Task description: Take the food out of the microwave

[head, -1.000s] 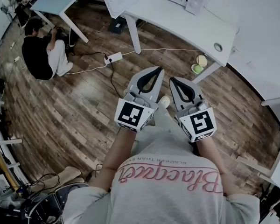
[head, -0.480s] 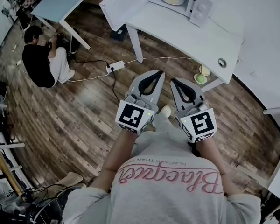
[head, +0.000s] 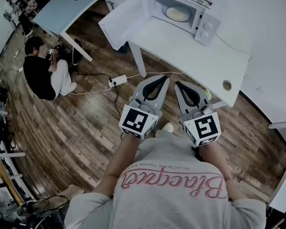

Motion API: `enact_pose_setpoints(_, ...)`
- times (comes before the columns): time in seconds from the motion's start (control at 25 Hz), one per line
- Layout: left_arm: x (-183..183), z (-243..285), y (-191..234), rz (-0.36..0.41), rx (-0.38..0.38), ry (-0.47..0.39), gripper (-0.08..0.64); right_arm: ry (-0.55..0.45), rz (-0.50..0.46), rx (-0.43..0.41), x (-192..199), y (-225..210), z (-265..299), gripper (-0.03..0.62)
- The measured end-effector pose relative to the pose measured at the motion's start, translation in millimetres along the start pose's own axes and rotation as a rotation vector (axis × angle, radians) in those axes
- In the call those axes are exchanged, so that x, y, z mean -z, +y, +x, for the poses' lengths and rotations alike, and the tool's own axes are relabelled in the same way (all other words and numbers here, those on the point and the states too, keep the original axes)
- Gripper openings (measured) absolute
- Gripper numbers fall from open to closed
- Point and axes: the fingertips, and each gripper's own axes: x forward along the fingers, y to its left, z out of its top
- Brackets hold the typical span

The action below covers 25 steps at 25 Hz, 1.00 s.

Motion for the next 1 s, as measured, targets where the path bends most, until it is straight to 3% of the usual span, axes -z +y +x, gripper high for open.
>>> enact_pose_setpoints(0.48,0,78,33,-0.012,-0.005,-0.018,0.005,-0.021,0.004,0.025,-5,-80,43,0.009)
enact_pose_setpoints(1.0,1,109,37,0.006,0.003,-0.005,0.006,-0.039,0.019,0.019,-4,-109,54,0.009)
